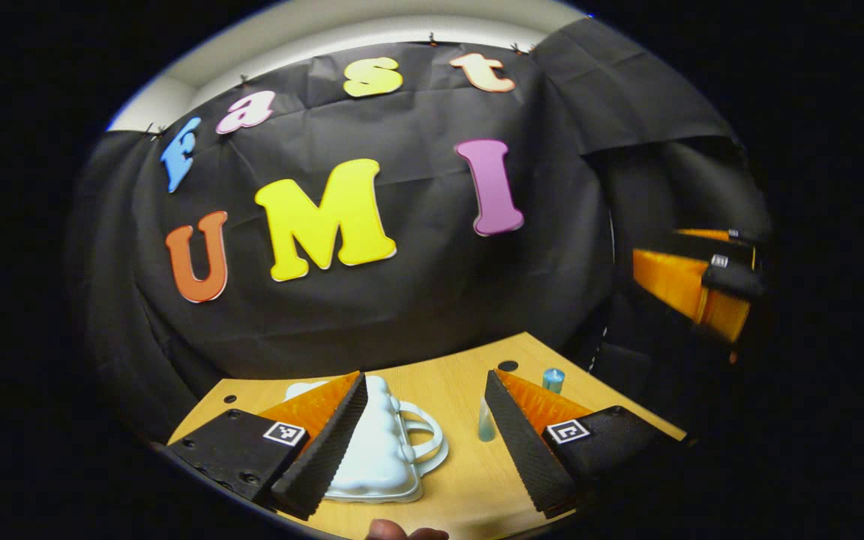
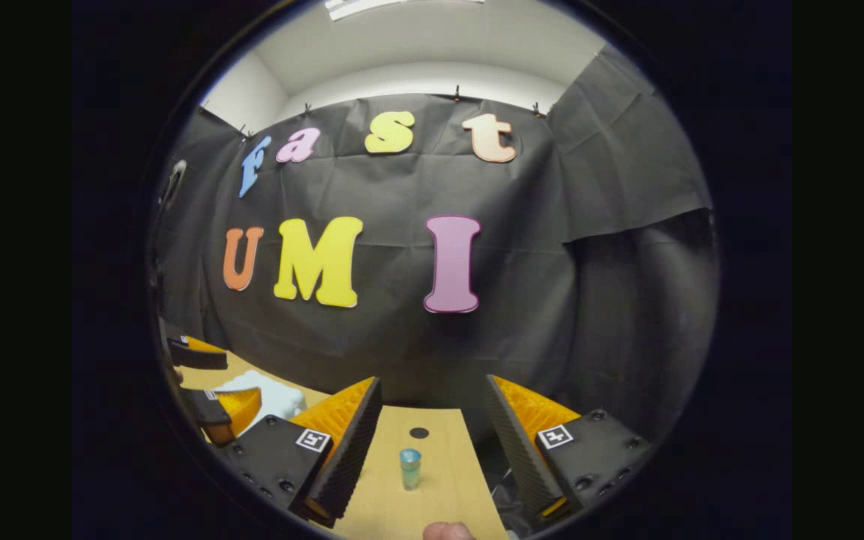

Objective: First open the suitcase, pack the skin care products into it, and then close the suitcase.

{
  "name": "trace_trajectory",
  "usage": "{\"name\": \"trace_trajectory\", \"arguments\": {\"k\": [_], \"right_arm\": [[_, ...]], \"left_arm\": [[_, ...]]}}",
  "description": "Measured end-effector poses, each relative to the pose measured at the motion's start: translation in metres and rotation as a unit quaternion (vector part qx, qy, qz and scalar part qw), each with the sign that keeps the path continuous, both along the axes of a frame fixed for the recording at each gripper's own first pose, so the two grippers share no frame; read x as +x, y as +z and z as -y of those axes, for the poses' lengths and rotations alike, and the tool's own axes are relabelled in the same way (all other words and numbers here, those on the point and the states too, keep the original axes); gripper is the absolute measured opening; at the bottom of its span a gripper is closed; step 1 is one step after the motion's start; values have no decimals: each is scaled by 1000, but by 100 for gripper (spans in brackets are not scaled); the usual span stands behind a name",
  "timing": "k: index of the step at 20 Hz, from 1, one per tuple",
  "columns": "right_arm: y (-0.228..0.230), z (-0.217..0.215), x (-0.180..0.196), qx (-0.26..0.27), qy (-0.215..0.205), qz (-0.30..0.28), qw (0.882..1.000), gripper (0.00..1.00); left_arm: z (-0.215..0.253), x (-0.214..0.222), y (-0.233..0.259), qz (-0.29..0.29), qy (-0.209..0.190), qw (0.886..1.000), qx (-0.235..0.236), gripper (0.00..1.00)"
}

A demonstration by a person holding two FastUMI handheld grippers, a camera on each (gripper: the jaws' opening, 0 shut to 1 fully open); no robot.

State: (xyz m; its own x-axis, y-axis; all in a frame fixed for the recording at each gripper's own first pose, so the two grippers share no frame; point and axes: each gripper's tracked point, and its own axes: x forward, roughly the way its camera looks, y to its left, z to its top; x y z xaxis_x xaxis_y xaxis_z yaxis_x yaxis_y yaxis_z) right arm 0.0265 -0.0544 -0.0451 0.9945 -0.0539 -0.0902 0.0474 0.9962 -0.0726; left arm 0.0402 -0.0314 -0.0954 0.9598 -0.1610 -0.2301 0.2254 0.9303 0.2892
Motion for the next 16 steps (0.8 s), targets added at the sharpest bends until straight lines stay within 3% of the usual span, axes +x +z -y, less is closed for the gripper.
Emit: {"name": "trace_trajectory", "arguments": {"k": [3, 5, 10, 13, 16], "right_arm": [[-12, 21, -5, -18, -16, -14, 1000, 81], [-17, 37, -7, -23, -33, -22, 999, 81], [-27, 71, -15, -24, -73, -42, 996, 81], [-31, 87, -19, -31, -92, -45, 994, 81], [-33, 96, -23, -31, -105, -48, 993, 81]], "left_arm": [[-3, 10, -53, -59, -30, 993, 96, 98], [-11, 17, -89, -95, -51, 980, 170, 98], [-32, 50, -149, -137, -104, 920, 352, 94], [-39, 66, -180, -166, -120, 885, 419, 88], [-48, 76, -198, -196, -112, 860, 458, 81]]}}
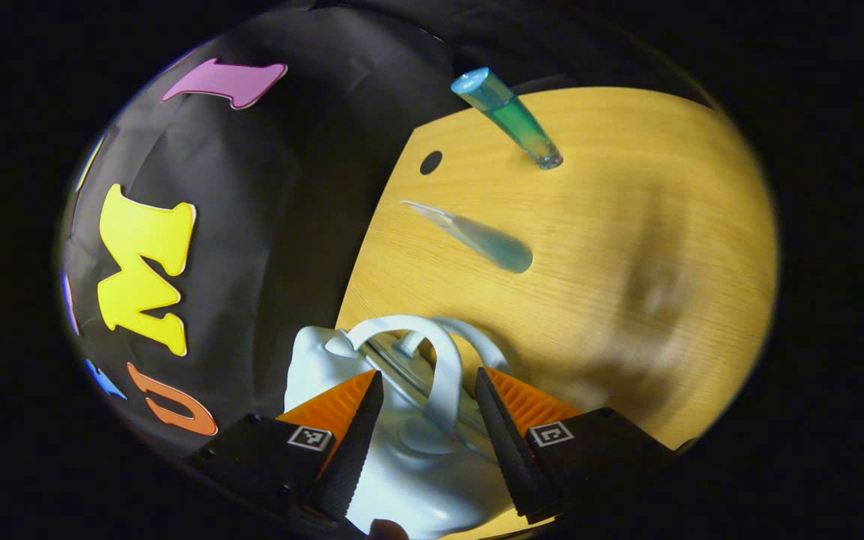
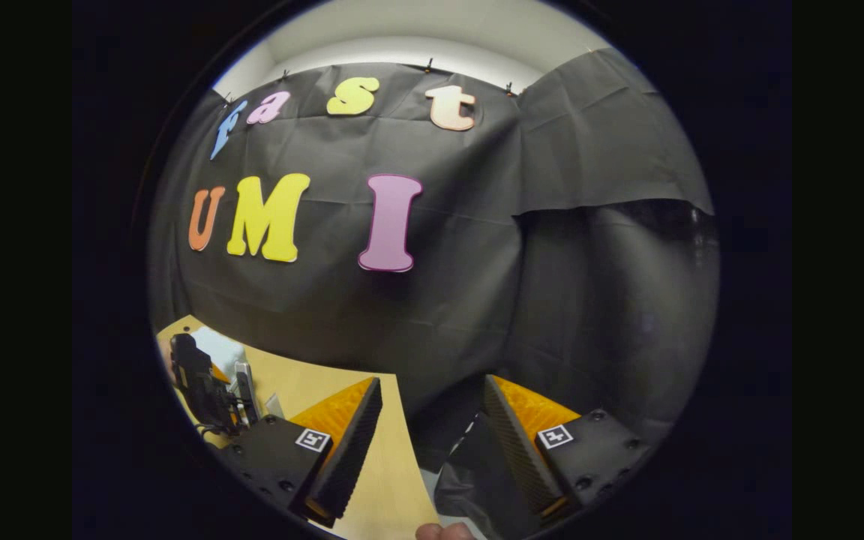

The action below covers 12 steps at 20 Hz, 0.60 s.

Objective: First open the suitcase, pack the skin care products into it, and then close the suitcase.

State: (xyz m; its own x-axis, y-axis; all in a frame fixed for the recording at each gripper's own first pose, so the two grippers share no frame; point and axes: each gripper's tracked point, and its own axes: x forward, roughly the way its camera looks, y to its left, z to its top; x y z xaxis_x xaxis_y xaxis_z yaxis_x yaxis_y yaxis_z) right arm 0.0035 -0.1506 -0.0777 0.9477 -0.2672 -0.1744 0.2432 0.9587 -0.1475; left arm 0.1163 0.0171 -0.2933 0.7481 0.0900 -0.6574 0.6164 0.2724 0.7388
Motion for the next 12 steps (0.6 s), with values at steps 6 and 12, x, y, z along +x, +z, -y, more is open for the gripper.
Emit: {"name": "trace_trajectory", "arguments": {"k": [6, 12], "right_arm": [[-7, 16, -13, 11, -31, -8, 999, 81], [-5, 7, -19, 12, -33, -2, 999, 81]], "left_arm": [[-2, 10, -12, -24, 1, 999, 43, 43], [-5, 9, -1, -5, 34, 999, 18, 18]]}}
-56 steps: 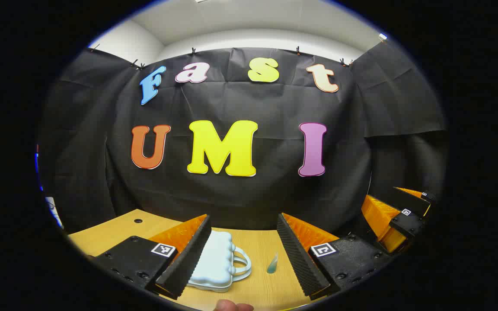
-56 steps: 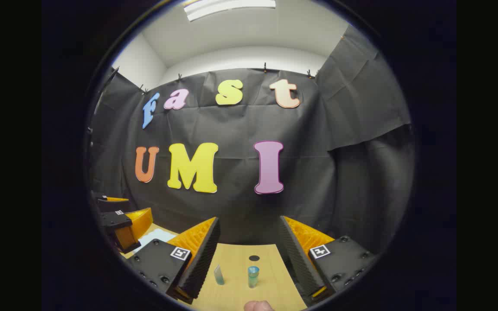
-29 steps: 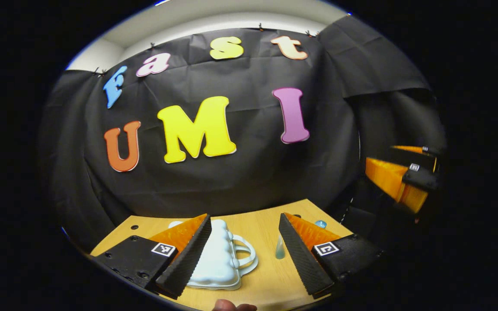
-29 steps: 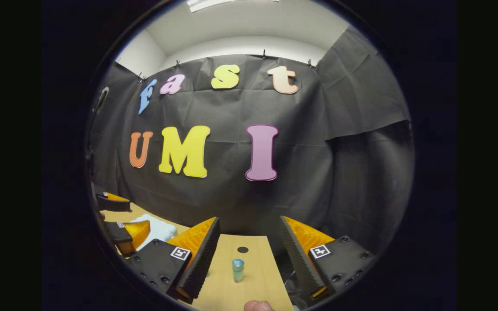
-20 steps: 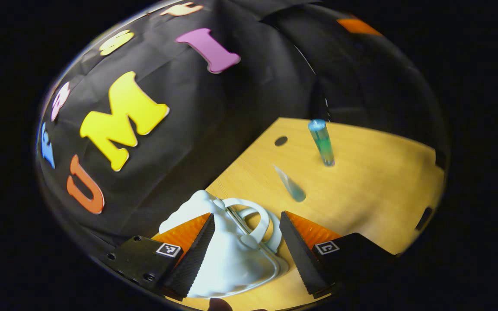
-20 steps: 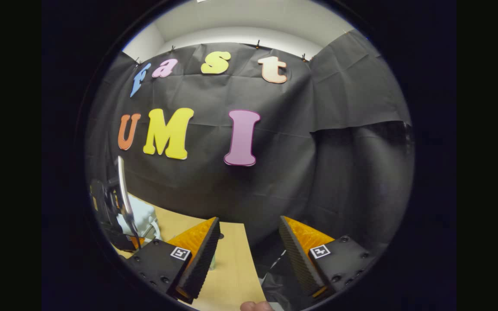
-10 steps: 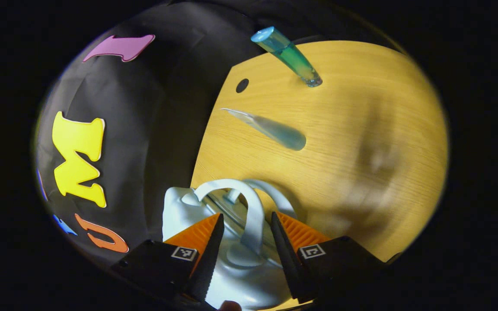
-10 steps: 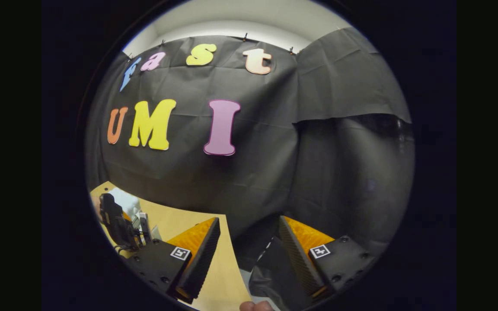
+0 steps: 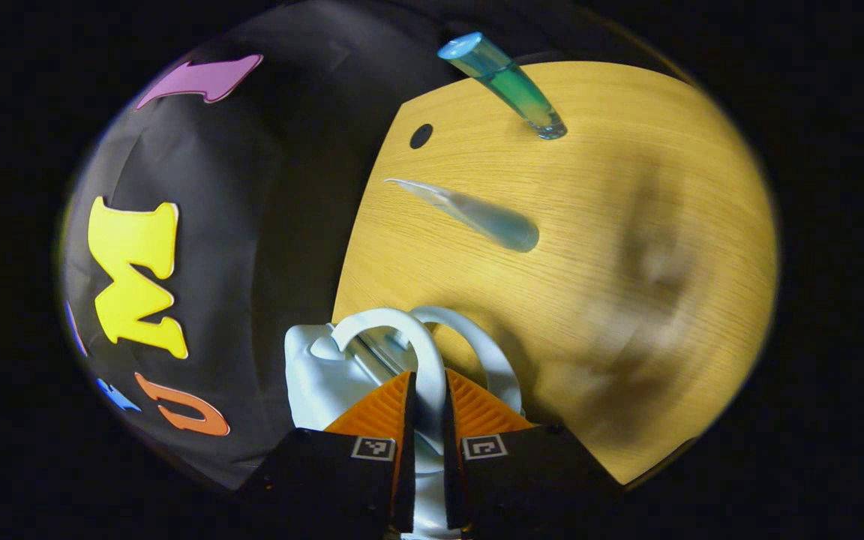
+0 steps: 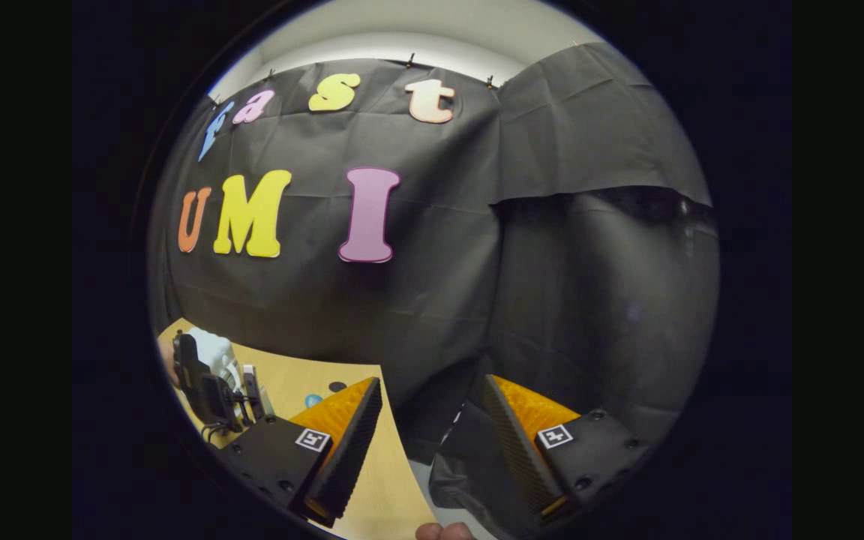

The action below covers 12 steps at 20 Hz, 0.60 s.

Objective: First open the suitcase, pack the skin care products into it, and then close the suitcase.

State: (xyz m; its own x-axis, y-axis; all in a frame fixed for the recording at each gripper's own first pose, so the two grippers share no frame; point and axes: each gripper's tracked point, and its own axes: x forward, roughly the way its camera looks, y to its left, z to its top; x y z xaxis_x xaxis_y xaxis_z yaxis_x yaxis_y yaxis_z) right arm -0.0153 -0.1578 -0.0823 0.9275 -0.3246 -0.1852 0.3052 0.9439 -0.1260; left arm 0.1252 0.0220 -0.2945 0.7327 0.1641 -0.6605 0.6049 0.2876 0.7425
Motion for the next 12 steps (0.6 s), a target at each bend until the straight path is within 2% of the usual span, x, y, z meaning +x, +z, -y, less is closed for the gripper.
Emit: {"name": "trace_trajectory", "arguments": {"k": [4, 7, 9, 12], "right_arm": [[1, -18, 2, 13, 8, -1, 1000, 81], [9, -45, 8, 15, 27, 7, 999, 81], [14, -64, 14, 11, 48, 9, 999, 81], [18, -94, 23, 3, 77, 5, 997, 81]], "left_arm": [[-5, 2, 44, 48, 8, 997, -51, 10], [-29, 2, 93, 99, 24, 989, -103, 5], [-61, 10, 135, 147, 53, 976, -154, 4], [-141, 17, 192, 238, 101, 941, -221, 3]]}}
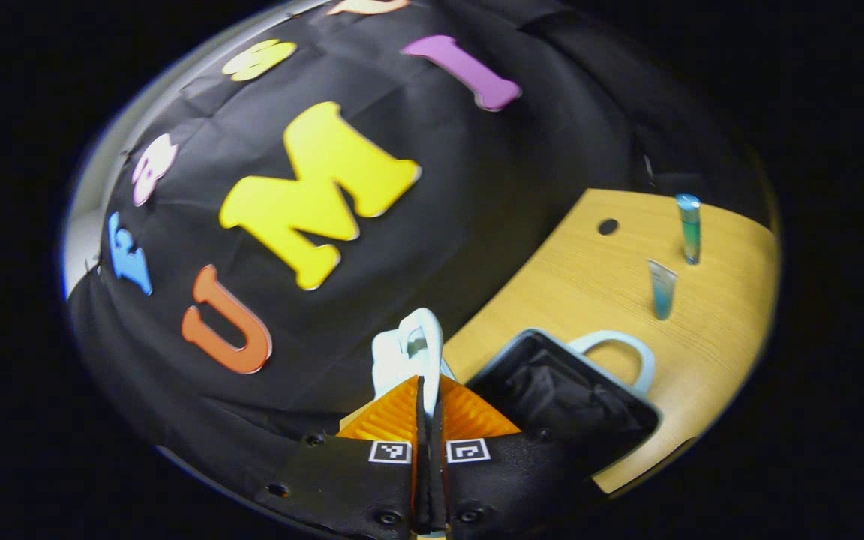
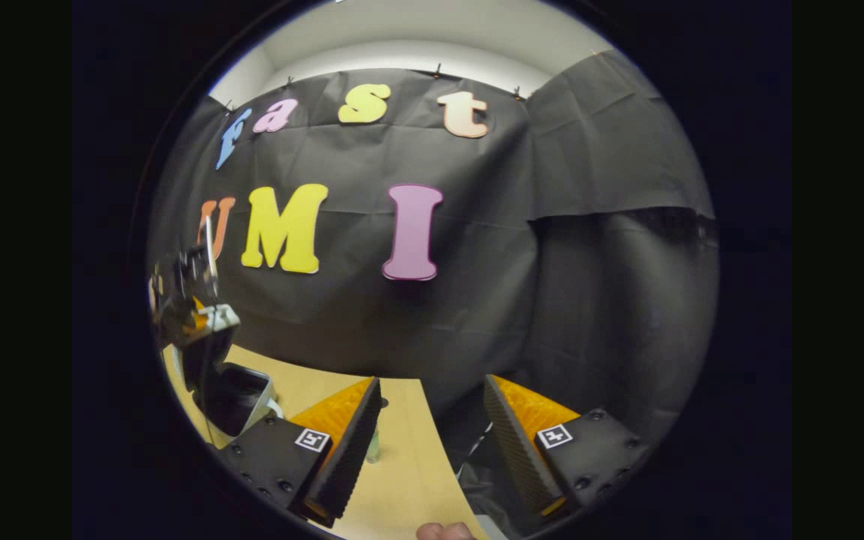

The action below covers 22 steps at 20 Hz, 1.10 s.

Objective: First open the suitcase, pack the skin care products into it, and then close the suitcase.

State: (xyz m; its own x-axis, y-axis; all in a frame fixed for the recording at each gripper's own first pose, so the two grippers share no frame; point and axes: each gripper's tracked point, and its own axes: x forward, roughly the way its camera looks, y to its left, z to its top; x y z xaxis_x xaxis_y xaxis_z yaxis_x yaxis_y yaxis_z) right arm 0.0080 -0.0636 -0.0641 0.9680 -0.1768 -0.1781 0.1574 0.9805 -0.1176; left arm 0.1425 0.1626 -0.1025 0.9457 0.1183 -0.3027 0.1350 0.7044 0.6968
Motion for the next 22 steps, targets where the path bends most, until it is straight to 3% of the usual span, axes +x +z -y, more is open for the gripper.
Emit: {"name": "trace_trajectory", "arguments": {"k": [5, 9, 12, 17, 19, 22], "right_arm": [[3, -47, 13, -11, 40, -17, 999, 81], [1, -70, 21, -27, 58, -30, 997, 80], [-3, -80, 26, -33, 61, -39, 997, 80], [-16, -93, 29, -44, 66, -65, 995, 80], [-17, -95, 31, -51, 66, -67, 994, 80], [-22, -100, 33, -50, 67, -73, 994, 80]], "left_arm": [[-140, -20, 1, 63, 103, 988, -93, 3], [-215, 3, -41, 68, 170, 955, -234, 3], [-243, 11, -85, 43, 195, 936, -291, 3], [-255, 0, -188, -24, 244, 882, -403, 3], [-265, 0, -204, -32, 244, 875, -416, 4], [-279, 0, -224, -28, 251, 877, -408, 11]]}}
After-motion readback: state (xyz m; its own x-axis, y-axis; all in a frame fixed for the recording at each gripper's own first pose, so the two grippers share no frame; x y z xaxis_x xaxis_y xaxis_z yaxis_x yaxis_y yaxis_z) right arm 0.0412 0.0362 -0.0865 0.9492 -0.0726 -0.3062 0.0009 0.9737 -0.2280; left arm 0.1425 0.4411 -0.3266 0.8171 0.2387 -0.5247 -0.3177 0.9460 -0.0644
